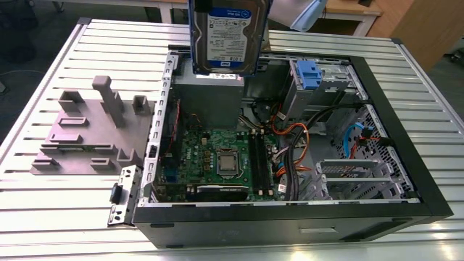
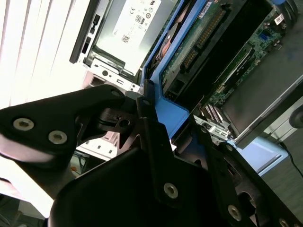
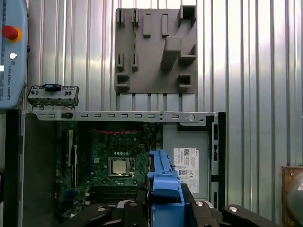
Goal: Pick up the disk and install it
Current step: 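Pick up the disk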
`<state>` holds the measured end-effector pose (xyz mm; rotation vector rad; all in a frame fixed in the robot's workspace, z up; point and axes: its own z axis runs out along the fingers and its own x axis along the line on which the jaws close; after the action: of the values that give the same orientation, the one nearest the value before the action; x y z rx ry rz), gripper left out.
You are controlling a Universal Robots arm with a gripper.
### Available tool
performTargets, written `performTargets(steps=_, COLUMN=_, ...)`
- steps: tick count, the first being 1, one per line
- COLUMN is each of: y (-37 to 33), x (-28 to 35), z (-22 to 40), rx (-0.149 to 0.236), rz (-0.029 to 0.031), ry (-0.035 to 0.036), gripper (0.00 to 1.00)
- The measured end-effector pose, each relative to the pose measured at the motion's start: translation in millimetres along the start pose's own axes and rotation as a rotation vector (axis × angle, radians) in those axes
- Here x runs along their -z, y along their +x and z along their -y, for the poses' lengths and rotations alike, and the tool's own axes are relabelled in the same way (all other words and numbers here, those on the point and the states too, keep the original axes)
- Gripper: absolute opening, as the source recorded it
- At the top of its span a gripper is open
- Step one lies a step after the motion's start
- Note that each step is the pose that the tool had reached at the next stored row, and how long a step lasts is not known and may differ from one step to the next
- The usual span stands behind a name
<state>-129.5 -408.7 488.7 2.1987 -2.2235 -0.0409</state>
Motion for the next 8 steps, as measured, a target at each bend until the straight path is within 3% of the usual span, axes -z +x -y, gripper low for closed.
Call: performTargets(steps=8, y=15.5, x=0.1, z=0.8, rx=0.0, rz=0.0002, ry=0.0001, gripper=0.36)
